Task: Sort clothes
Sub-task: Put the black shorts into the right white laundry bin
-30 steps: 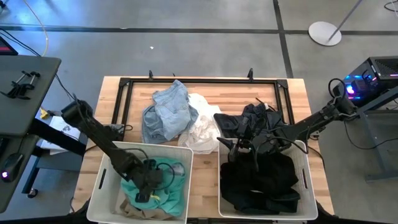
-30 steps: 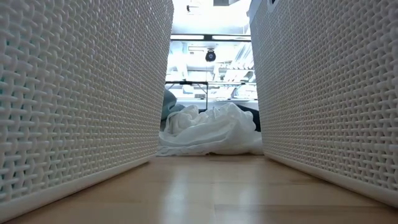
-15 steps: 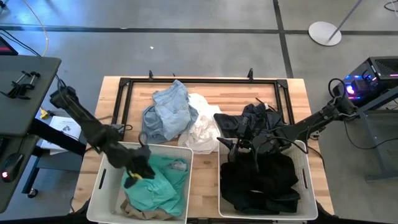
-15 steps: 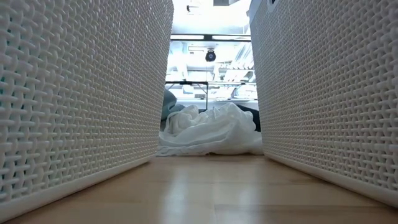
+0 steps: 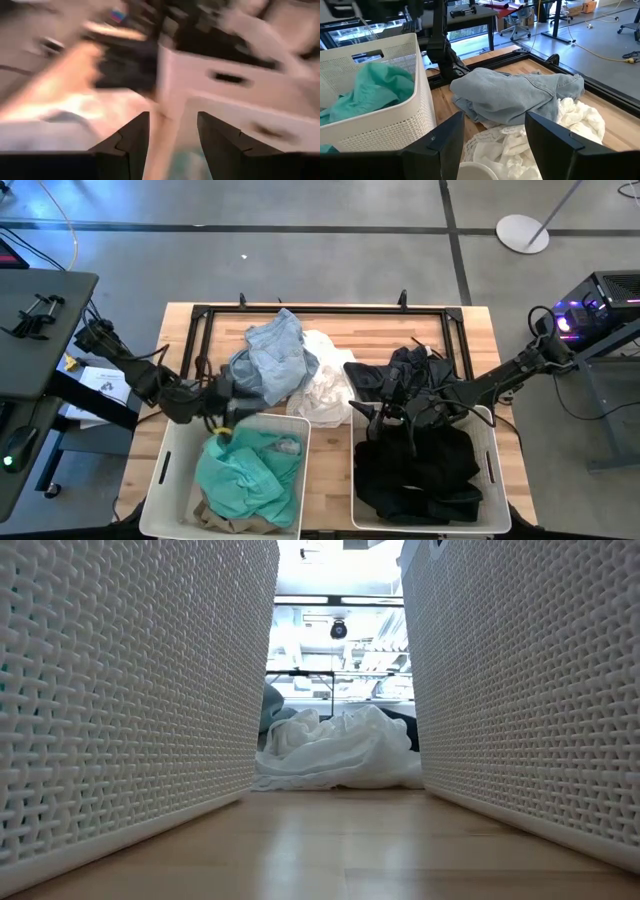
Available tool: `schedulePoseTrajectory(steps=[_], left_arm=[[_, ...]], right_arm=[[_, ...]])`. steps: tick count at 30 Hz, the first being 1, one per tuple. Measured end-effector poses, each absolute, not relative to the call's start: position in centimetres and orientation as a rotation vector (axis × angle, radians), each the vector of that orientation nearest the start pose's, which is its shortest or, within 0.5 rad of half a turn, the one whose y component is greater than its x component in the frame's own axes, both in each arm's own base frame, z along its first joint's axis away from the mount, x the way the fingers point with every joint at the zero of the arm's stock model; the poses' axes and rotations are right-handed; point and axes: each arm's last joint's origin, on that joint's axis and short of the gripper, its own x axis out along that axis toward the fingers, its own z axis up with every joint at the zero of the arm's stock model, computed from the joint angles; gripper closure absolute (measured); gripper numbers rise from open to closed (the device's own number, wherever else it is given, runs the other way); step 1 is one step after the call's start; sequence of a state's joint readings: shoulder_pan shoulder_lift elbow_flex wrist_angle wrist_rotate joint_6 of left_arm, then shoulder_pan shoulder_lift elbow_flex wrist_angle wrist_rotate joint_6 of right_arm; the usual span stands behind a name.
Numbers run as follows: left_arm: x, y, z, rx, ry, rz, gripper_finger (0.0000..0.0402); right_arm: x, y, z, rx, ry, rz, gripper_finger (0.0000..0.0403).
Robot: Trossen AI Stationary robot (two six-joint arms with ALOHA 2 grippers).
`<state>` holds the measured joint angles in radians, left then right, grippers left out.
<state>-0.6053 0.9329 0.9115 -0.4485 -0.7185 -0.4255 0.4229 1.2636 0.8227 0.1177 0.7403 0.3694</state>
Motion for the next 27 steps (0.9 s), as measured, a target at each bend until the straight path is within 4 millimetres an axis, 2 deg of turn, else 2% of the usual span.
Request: schedulePoseTrajectory(steps=[5,16,19,22,25,27], left_arm=[[17.2,-7.3,33.1,-0.053,0.304,0.377,0.0243],[17.4,-2.2,33.9,0.038,0.340,0.466,0.0243],[17.5,-1.4,33.8,0.060,0.365,0.499,0.0243],[17.7,-0.8,33.5,0.059,0.390,0.514,0.0243],[17.9,-0.5,33.3,0.052,0.409,0.525,0.0243],[18.0,-0.5,33.1,0.044,0.421,0.529,0.0243]], right_arm=[[25.7,9.1,27.6,0.252,0.202,-0.377,0.0204],[26.7,5.8,27.8,0.281,0.168,-0.478,0.0203],[27.2,4.3,28.2,0.284,0.190,-0.448,0.0197],[27.8,2.3,29.9,0.274,0.250,-0.409,0.0177],[28.1,-0.3,32.0,0.249,0.408,-0.464,0.0149],[28.3,-2.2,32.6,0.235,0.562,-0.544,0.0132]])
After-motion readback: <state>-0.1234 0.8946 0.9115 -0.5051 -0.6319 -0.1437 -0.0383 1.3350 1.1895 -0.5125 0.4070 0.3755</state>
